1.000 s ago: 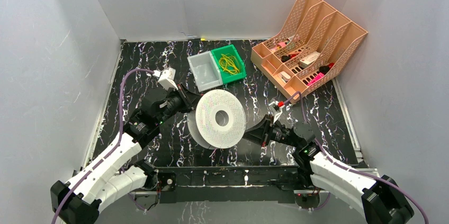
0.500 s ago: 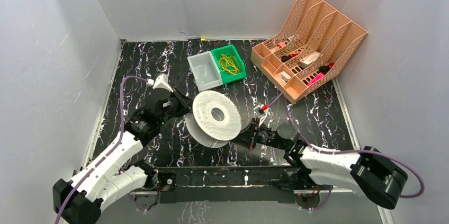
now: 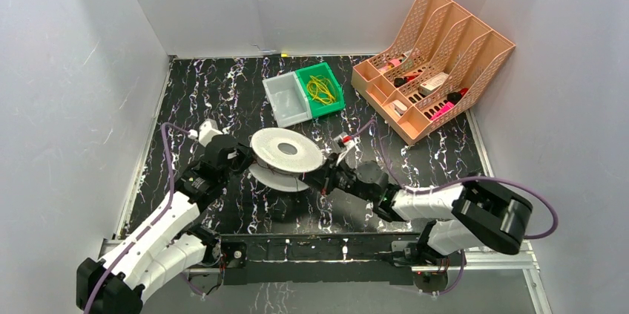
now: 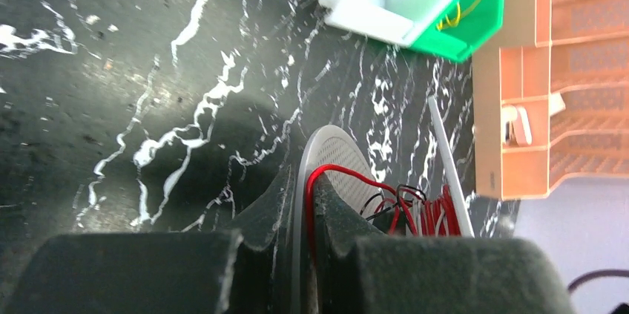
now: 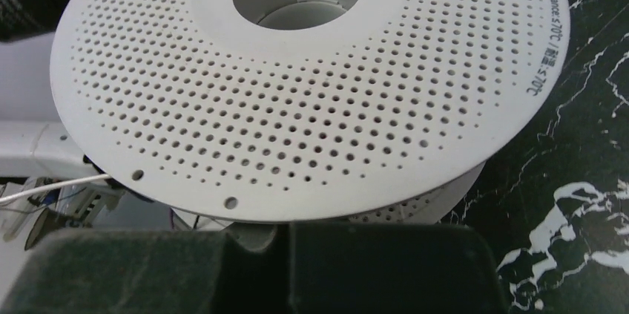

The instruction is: Wrap the cables

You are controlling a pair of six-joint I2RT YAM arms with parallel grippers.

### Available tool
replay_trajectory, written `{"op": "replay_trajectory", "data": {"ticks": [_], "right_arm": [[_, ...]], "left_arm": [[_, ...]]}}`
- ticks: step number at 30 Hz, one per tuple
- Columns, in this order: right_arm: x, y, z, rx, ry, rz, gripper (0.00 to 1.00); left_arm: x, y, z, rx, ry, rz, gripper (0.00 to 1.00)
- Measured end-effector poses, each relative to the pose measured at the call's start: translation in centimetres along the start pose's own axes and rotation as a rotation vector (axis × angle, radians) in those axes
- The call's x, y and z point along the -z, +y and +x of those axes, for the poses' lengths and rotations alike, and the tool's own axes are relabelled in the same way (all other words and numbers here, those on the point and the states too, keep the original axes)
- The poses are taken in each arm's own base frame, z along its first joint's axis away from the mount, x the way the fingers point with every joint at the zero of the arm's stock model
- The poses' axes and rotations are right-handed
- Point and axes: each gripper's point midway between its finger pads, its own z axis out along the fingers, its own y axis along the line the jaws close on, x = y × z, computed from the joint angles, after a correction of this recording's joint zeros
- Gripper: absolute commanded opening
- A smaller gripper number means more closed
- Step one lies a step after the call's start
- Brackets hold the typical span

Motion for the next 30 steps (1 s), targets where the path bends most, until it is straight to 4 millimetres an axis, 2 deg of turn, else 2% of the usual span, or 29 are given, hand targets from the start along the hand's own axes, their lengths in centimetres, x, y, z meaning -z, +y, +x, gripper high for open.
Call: {"op": "replay_trajectory", "data": {"ticks": [4, 7, 12, 16, 21, 23, 27, 30], "right_arm": [[-2.7, -0.3, -0.8, 0.000, -0.014, 0.027, 0.00], [-4.5, -1.0, -0.3, -0.002, 0.004, 0.053, 0.00], [-6.3, -2.6, 1.6, -0.006, 0.048, 0.100, 0.00], [-7.6, -3.7, 2.7, -0.002, 0.076, 0.147, 0.00], [-9.1, -4.8, 2.6, 0.019, 0.058, 0.181, 0.00], [-9.6, -5.3, 2.5, 0.025, 0.042, 0.197, 0.00], [-10.3, -6.3, 2.2, 0.036, 0.010, 0.228, 0.00], [-11.1, -6.5, 1.9, 0.056, -0.002, 0.227, 0.00]], "left_arm": [[-0.1, 1.7, -0.8, 0.015, -0.065, -0.047, 0.00], [-0.4, 3.5, -0.8, 0.019, -0.094, -0.096, 0.00], [-0.9, 6.5, -0.1, 0.020, -0.116, -0.183, 0.00], [-1.2, 8.1, 0.0, 0.017, -0.139, -0.240, 0.00], [-2.2, 9.3, -0.1, 0.022, -0.174, -0.286, 0.00], [-2.8, 9.5, -0.3, 0.020, -0.192, -0.300, 0.05], [-3.5, 9.6, -0.5, 0.010, -0.210, -0.313, 0.25], [-3.9, 10.4, 0.0, -0.037, -0.191, -0.344, 0.34]]}}
